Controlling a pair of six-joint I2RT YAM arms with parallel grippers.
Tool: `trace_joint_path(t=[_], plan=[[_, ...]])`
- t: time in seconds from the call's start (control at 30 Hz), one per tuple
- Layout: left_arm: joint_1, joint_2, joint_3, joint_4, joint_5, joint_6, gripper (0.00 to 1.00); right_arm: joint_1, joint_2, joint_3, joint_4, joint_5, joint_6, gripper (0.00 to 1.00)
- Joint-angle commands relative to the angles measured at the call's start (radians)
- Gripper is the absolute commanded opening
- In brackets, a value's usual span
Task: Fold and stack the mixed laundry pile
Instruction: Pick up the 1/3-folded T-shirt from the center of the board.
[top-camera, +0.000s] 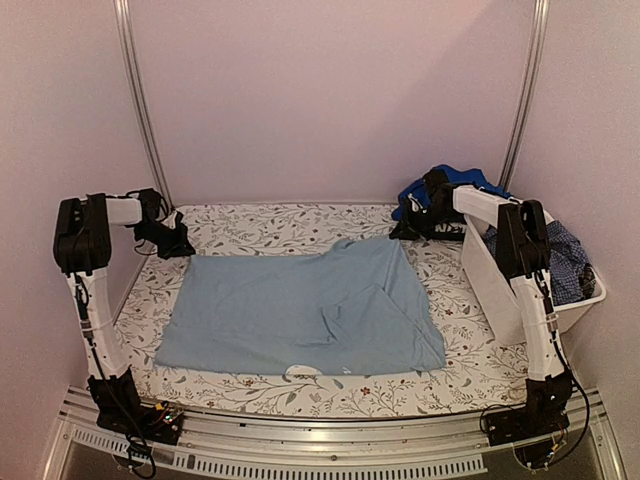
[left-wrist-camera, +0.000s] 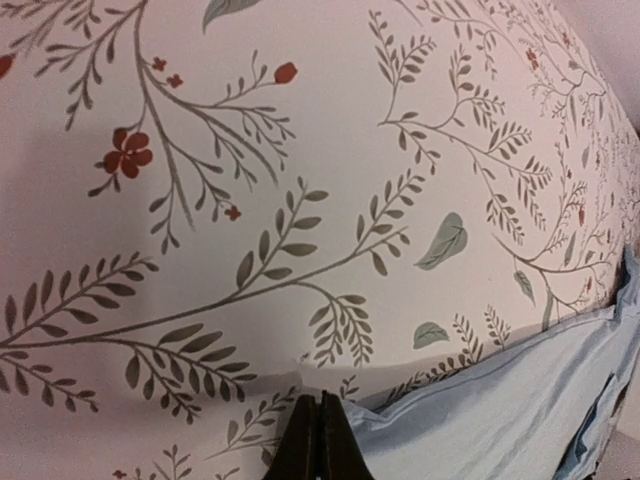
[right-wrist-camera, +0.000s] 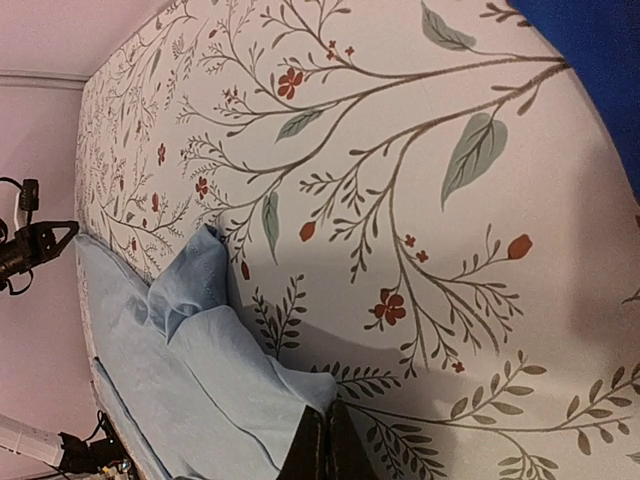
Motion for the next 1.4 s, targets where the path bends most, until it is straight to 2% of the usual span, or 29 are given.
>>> trace_joint_path(t=[0.0, 0.23, 0.3, 0.5, 0.6, 0.63, 0.73, 0.9, 1.07, 1.1, 1.2, 1.23, 1.37], plan=[[-0.001, -0.095, -0.035, 0.068, 0.007, 0.003, 0.0, -0.013, -0.045, 0.008, 0.042, -0.055, -0.002, 0.0], [0.015, -0.176, -0.129, 0.122, -0.003, 0.013, 0.0, -0.013, -0.128, -0.127, 0.077, -0.051, -0.049, 0.01], [0.023, -0.181, -0.15, 0.132, -0.001, 0.006, 0.0, -0.013, -0.119, -0.135, 0.088, -0.057, -0.049, 0.06], [0.03, -0.232, -0.242, 0.23, 0.006, -0.034, 0.0, -0.012, -0.054, -0.104, 0.115, -0.068, -0.018, 0.07], [0.03, -0.226, -0.247, 0.238, 0.01, -0.036, 0.0, -0.01, -0.033, -0.082, 0.119, -0.068, -0.008, 0.29], [0.031, -0.22, -0.244, 0.232, 0.01, -0.035, 0.0, -0.01, -0.025, -0.07, 0.117, -0.063, -0.004, 0.34], [0.031, -0.209, -0.241, 0.225, 0.005, -0.028, 0.0, -0.01, 0.004, -0.027, 0.097, -0.054, 0.005, 0.38], [0.034, -0.226, -0.243, 0.246, 0.008, -0.036, 0.0, -0.003, 0.045, 0.014, 0.04, -0.056, -0.018, 0.33], [0.034, -0.225, -0.236, 0.259, 0.03, -0.038, 0.0, -0.002, 0.055, 0.018, 0.01, -0.035, -0.03, 0.35], [0.033, -0.221, -0.234, 0.258, 0.036, -0.037, 0.0, -0.002, 0.058, 0.02, 0.01, -0.039, -0.03, 0.32], [0.034, -0.22, -0.233, 0.257, 0.038, -0.04, 0.0, -0.003, 0.055, 0.032, 0.015, -0.044, -0.029, 0.07], [0.034, -0.222, -0.231, 0.255, 0.037, -0.04, 0.0, -0.003, 0.048, 0.032, 0.019, -0.047, -0.029, 0.02], [0.035, -0.266, -0.238, 0.27, 0.043, -0.034, 0.0, -0.003, -0.022, 0.02, 0.039, -0.071, -0.036, 0.0]])
